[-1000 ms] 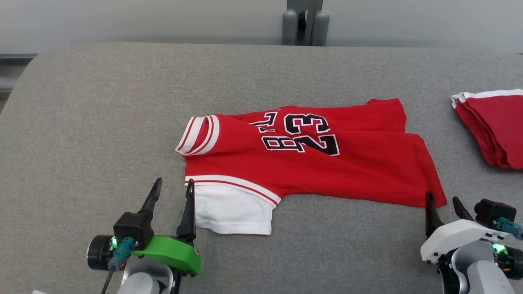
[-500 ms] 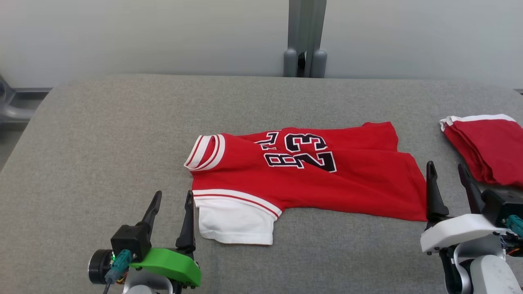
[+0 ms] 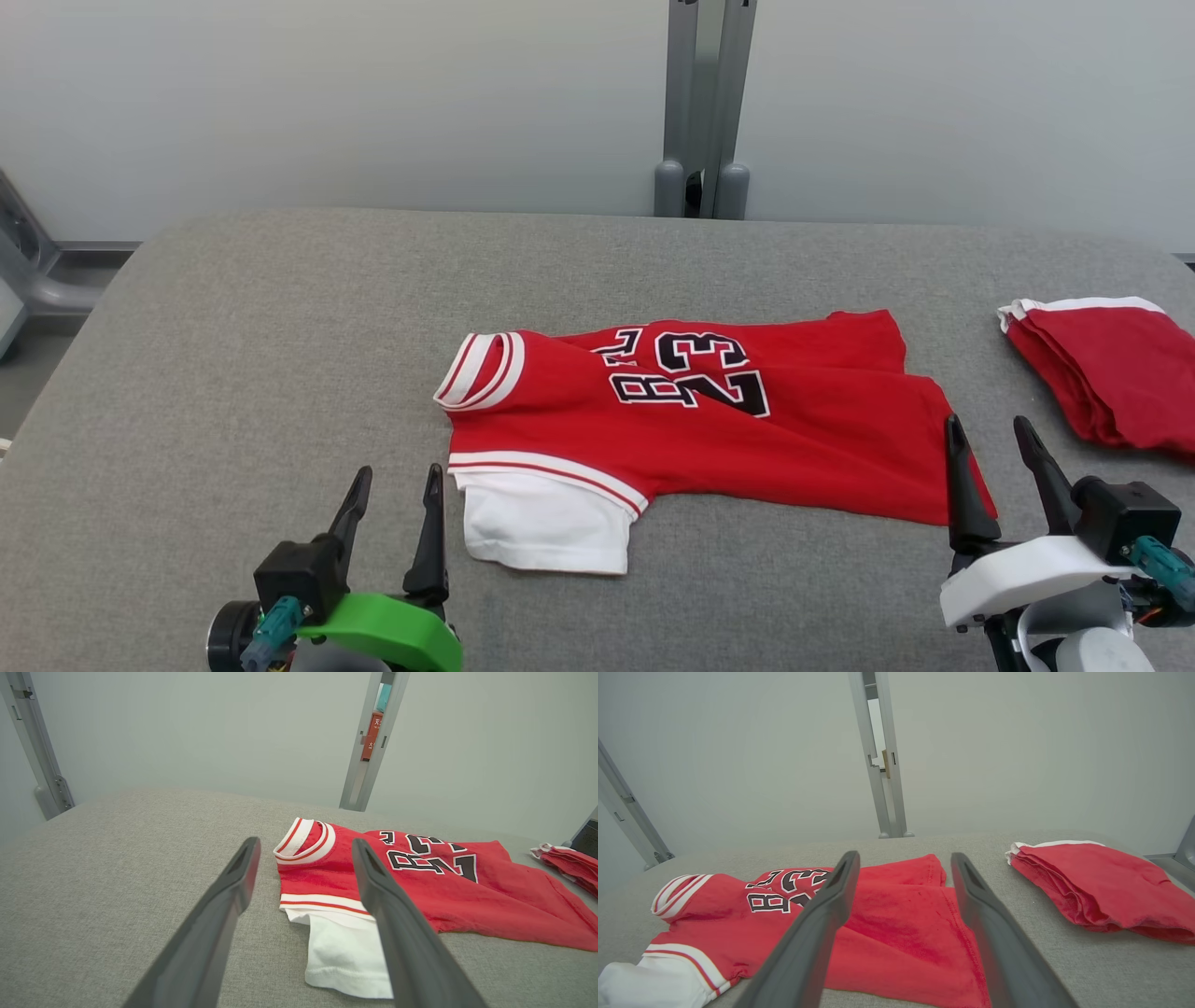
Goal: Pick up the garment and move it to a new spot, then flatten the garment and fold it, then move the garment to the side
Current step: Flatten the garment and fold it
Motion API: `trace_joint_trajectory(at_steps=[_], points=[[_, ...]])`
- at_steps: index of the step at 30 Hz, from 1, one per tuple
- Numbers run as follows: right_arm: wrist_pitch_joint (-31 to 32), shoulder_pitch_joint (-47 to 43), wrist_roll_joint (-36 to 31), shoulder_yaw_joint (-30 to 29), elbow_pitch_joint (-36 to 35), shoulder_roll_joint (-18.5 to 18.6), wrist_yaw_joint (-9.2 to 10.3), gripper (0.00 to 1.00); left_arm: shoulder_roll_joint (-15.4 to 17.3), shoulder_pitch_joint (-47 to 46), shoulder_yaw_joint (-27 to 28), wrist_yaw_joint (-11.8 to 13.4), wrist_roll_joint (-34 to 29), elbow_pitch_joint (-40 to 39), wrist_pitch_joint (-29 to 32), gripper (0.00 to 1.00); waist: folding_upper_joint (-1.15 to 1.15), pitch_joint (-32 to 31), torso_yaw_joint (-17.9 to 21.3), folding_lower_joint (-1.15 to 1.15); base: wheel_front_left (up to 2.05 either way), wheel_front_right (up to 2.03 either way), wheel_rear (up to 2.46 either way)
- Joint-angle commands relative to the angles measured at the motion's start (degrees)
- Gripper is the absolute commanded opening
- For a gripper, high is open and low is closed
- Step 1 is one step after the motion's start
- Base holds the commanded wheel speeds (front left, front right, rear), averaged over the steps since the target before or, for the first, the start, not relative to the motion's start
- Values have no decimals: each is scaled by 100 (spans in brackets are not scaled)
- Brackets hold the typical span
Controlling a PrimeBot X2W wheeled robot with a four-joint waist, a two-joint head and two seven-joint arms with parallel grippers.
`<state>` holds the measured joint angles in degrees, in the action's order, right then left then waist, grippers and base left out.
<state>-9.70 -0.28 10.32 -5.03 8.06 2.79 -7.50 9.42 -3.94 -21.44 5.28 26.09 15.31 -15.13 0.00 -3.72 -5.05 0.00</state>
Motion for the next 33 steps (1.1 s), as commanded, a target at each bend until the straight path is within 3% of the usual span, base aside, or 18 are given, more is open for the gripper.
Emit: trace_joint_trajectory(at_steps=[1, 16, 25, 33], points=[[-45, -64, -29, 12, 34, 22, 3, 100, -12, 79, 17, -22, -14, 26, 0, 100, 0, -17, 5, 0, 0, 0, 0], [-1, -80, -126, 50, 169, 20, 3, 100, -5, 117, 9, -55, 17, 76, 38, 100, 0, -6, -33, 0, 0, 0, 0], [81, 54, -173, 87, 218, 20, 3, 100, -57, -216, -224, -432, 390, 926, 855, 100, 0, 334, 184, 0, 0, 0, 0], [118, 222, -257, 28, 195, 20, 3, 100, -181, -690, -152, -701, 588, 1777, 782, 100, 0, 778, 515, 0, 0, 0, 0]])
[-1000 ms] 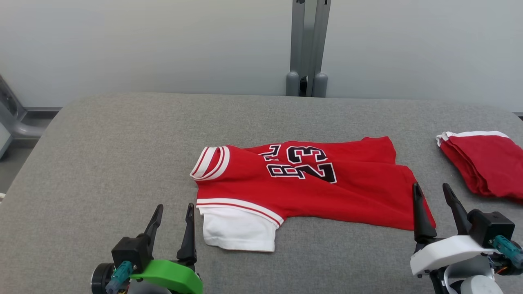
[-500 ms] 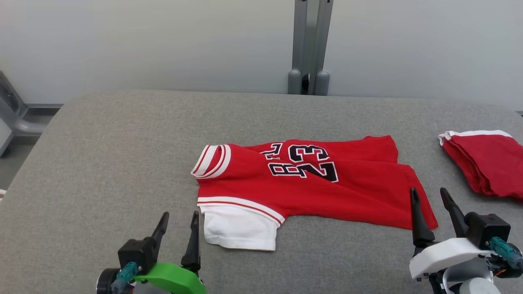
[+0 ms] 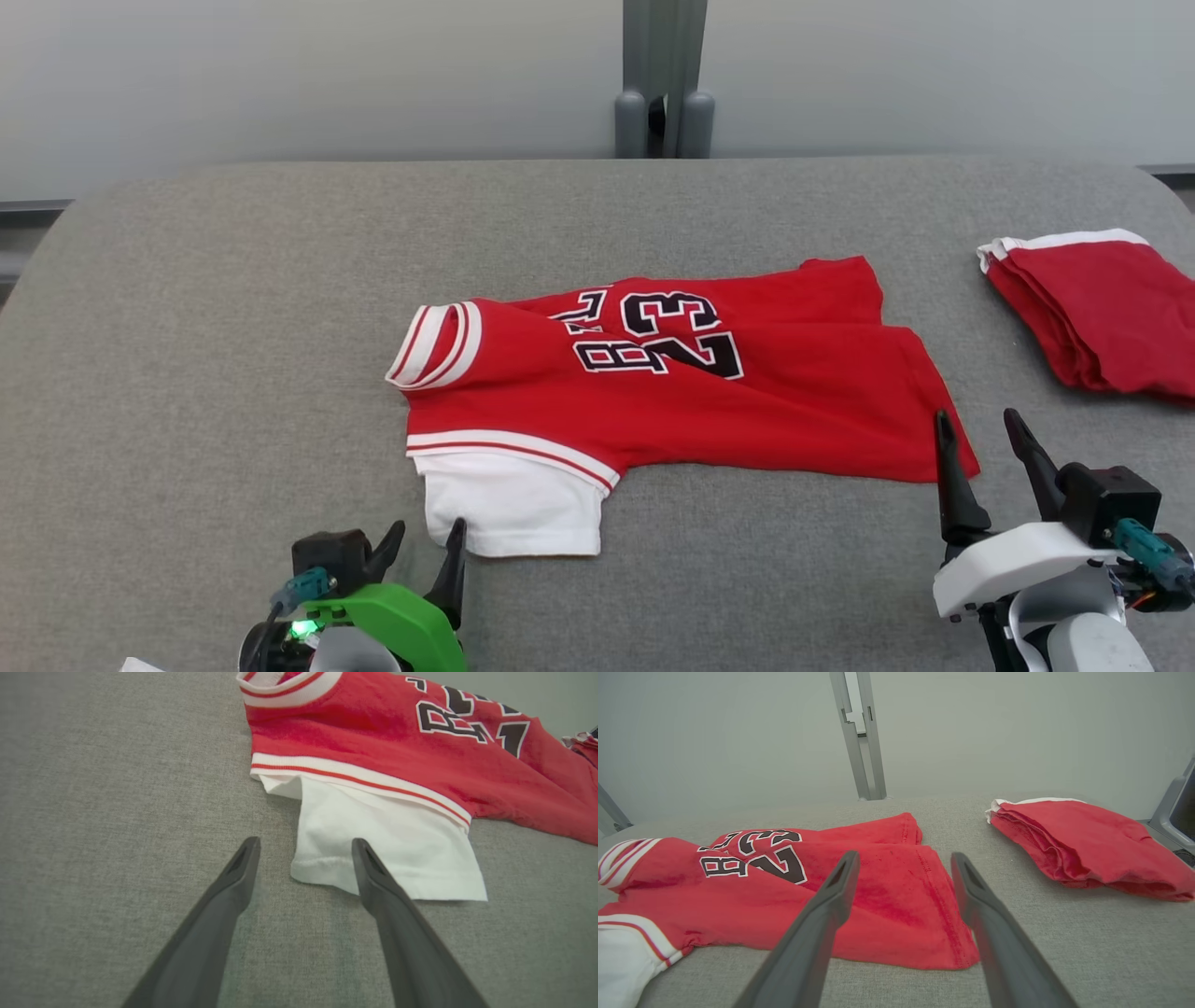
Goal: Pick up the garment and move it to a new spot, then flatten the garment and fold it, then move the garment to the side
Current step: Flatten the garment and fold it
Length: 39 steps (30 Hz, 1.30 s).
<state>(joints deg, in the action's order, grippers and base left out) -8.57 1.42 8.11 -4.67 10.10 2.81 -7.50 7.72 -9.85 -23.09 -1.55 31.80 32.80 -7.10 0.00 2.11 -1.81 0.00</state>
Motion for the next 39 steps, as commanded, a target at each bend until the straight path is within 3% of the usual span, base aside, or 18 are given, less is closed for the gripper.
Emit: trace_joint_trajectory(at_steps=[1, 6, 7, 8, 11, 12, 17, 25, 31, 33, 35, 36, 39], points=[[5, 66, -29, -21, 0, 18, 3, 100, -20, -142, 13, -39, 26, 96, -58, 100, 0, 223, 218, 0, 0, 0, 0], [-26, 136, -67, -121, 59, 17, 3, 100, -77, -338, -21, -184, 80, 426, -192, 100, 0, 331, 310, 0, 0, 0, 0], [-31, 140, -74, -137, 71, 17, 3, 100, -83, -364, -28, -208, 92, 467, -216, 91, 0, 342, 314, 0, 0, 0, 0], [-36, 147, -76, -158, 89, 17, 3, 100, -93, -388, -38, -218, 95, 520, -243, 50, 0, 353, 316, 0, 0, 0, 0], [-16, 169, -48, -234, 156, 18, 3, 100, -115, -423, -85, -262, 87, 592, -307, 5, 0, 378, 295, 0, 0, 0, 0], [17, 181, -45, -287, 214, 18, 3, 100, -118, -427, -105, -276, 82, 600, -323, 0, 0, 386, 274, 0, 0, 0, 0], [209, 352, -249, -545, 707, 19, 3, 100, -95, -357, -139, -287, 74, 507, -416, 0, 0, 429, 139, 0, 0, 0, 0], [414, 1035, -617, -1094, 2152, 18, 3, 100, 18, -246, -193, -178, -11, 49, -437, 0, 0, 511, -168, 0, 0, 0, 0], [550, 1515, -589, -1034, 3060, 18, 3, 100, 90, -189, -205, -84, -18, -299, -374, 0, 0, 551, -290, 0, 0, 0, 0], [546, 1628, -549, -963, 3265, 2, 1, 49, 121, -164, -201, -47, -20, -404, -376, 0, 0, 552, -303, 0, 0, 0, 0], [502, 1720, -468, -878, 3397, 0, 1, 27, 149, -133, -201, -26, -17, -487, -357, 0, 0, 539, -296, 0, 0, 0, 0], [457, 1756, -429, -826, 3426, 0, 1, 3, 158, -122, -201, -4, -19, -534, -344, 0, 0, 528, -288, 0, 0, 0, 0], [286, 1861, -249, -696, 3411, 16, 2, 0, 187, -89, -201, 30, -5, -684, -314, 0, 0, 448, -240, 0, 0, 0, 0]])
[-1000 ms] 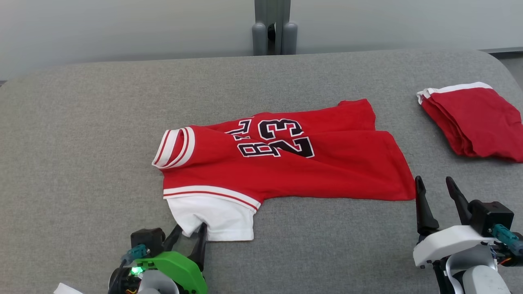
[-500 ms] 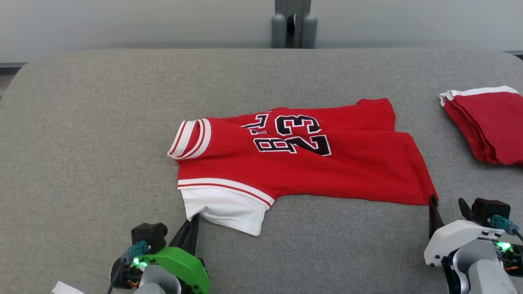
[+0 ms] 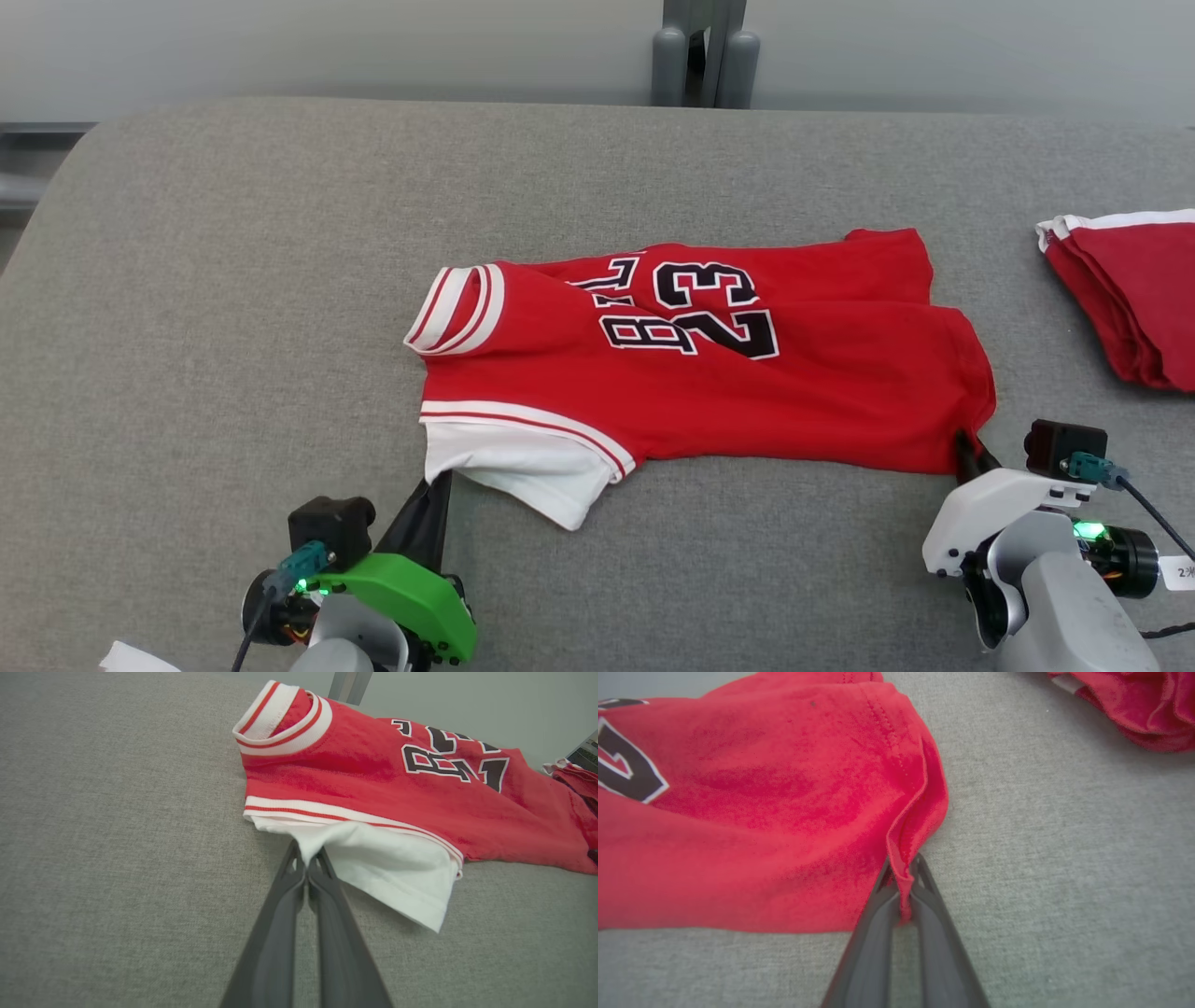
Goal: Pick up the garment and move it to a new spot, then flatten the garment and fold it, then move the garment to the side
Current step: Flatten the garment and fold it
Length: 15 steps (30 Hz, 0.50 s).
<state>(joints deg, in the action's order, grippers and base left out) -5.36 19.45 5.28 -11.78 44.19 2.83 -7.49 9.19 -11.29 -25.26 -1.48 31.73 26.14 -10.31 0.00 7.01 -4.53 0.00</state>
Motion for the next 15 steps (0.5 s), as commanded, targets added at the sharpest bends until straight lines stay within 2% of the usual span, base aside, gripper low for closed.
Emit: trace_joint_trajectory(at_steps=[1, 5, 9, 12, 15], points=[[-86, 78, 77, 35, -37, 14, 1, 0, 34, 63, 30, 15, 43, -76, 10, 0, 0, -76, 50, 0, 0, 0, 0], [-167, 116, 491, 259, -336, 13, 1, 0, -68, 89, 229, -113, 405, -458, -8, 0, 0, -263, 127, 0, 0, 0, 0], [28, -39, 942, 559, -1008, 15, 1, 0, 23, 41, 403, -220, 705, -1051, 123, 0, 0, -523, 211, 0, 0, 0, 0], [334, -258, 1301, 688, -1844, 16, 1, 0, 132, -3, 567, -248, 955, -1682, 291, 0, 0, -760, 267, 0, 0, 0, 0], [715, -498, 1632, 700, -2878, 17, 1, 0, 297, -63, 779, -173, 1121, -2391, 476, 0, 0, -904, 325, 0, 0, 0, 0]])
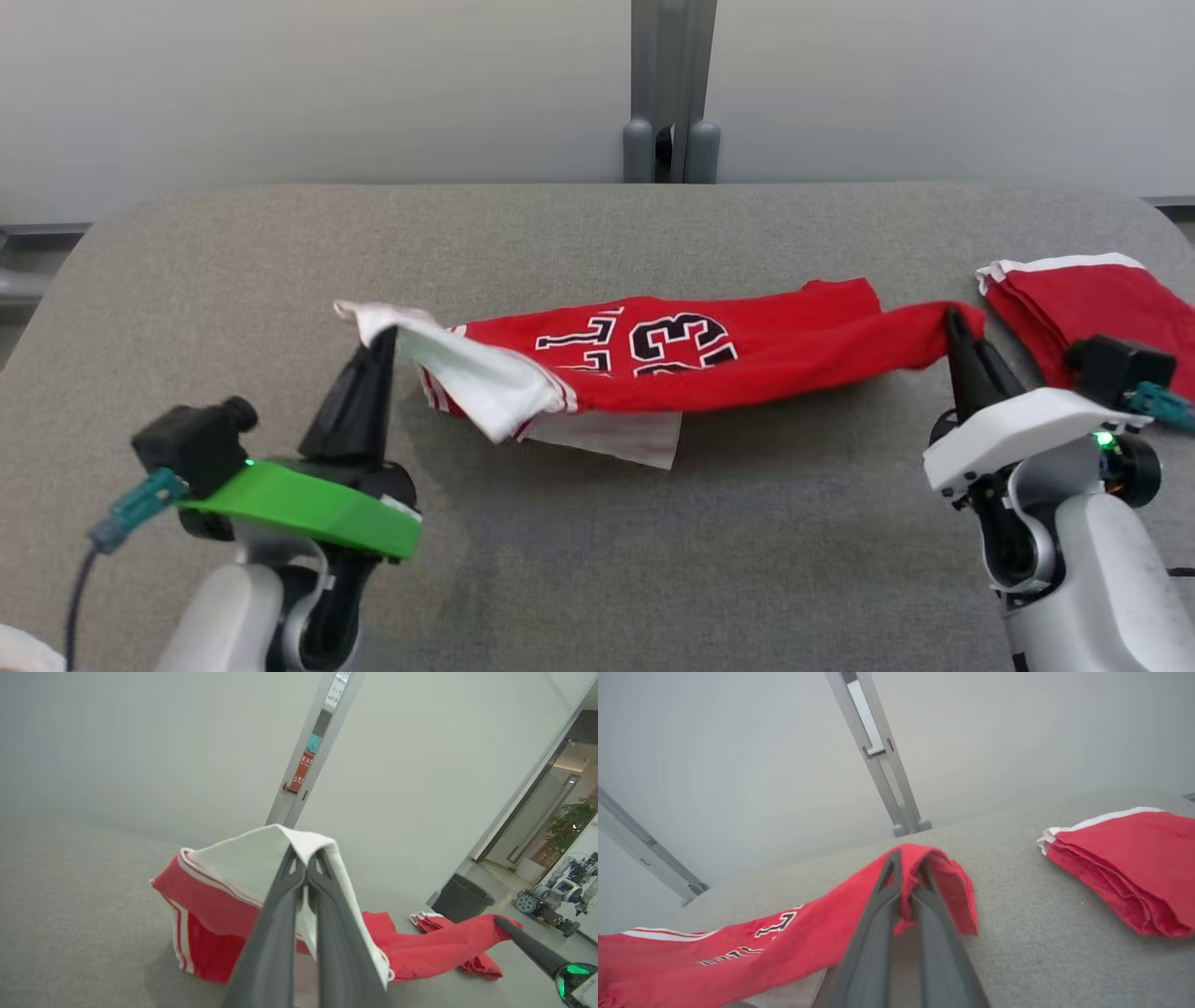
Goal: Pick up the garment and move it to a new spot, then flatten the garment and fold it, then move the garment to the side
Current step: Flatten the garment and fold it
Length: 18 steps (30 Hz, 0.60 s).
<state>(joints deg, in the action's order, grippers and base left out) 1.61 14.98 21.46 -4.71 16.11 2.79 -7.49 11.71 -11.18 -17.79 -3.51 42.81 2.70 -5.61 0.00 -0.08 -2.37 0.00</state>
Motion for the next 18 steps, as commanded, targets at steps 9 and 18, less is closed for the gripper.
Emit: trace_joint_trajectory(at_steps=[9, 18], points=[[1141, -688, 758, -630, -3426, 19, 0, 0, 629, -496, 632, 415, 407, -2354, 847, 0, 0, -505, 353, 0, 0, 0, 0], [1998, -680, 1157, -1324, -5445, 17, 1, 0, 998, -1487, 1055, 910, 850, -3755, 1839, 0, 0, -589, 638, 0, 0, 0, 0]])
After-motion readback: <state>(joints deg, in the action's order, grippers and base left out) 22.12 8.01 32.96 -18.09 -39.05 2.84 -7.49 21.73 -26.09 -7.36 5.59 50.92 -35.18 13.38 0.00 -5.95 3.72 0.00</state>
